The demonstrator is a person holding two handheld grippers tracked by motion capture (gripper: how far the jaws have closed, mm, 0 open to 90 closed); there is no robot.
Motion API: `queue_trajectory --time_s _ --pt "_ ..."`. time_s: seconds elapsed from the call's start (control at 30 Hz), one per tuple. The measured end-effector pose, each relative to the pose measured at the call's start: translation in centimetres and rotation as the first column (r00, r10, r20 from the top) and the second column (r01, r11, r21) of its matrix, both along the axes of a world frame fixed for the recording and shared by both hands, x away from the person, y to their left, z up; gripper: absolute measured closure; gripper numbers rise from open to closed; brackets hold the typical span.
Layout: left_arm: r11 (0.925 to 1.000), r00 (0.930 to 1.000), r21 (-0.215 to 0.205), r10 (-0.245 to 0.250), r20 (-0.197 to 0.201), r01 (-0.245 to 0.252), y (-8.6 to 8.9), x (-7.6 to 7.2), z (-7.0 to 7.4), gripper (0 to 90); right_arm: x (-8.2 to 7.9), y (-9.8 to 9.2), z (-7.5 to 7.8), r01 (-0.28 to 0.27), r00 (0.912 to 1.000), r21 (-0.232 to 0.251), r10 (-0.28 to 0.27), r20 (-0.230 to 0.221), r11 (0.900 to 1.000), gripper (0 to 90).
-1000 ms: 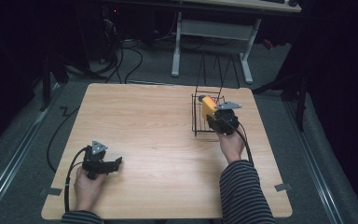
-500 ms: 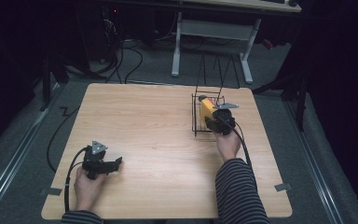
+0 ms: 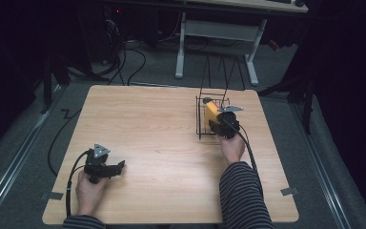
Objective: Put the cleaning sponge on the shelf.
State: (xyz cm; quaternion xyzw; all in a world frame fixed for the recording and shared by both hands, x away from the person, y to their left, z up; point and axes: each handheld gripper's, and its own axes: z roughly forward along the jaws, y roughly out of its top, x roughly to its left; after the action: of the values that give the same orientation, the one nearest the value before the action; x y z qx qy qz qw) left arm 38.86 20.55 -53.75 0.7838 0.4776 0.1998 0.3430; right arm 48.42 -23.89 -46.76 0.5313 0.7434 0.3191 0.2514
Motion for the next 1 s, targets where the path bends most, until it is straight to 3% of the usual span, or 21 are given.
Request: queue_trajectory --time_s 0.4,1.0 --pt "1.0 1.0 -0.001 0.0 0.0 0.0 -0.01 0.0 0.0 16.0 -0.12 0.07 -0.08 0.0 1.0 -0.001 0.0 -0.002 1.0 58.2" --pt "1.0 1.0 -0.001 0.0 0.0 0.0 -0.01 0.0 0.0 16.0 -0.19 -0.26 0.05 -0.005 0.9999 0.017 0.006 -0.012 1.0 42.3"
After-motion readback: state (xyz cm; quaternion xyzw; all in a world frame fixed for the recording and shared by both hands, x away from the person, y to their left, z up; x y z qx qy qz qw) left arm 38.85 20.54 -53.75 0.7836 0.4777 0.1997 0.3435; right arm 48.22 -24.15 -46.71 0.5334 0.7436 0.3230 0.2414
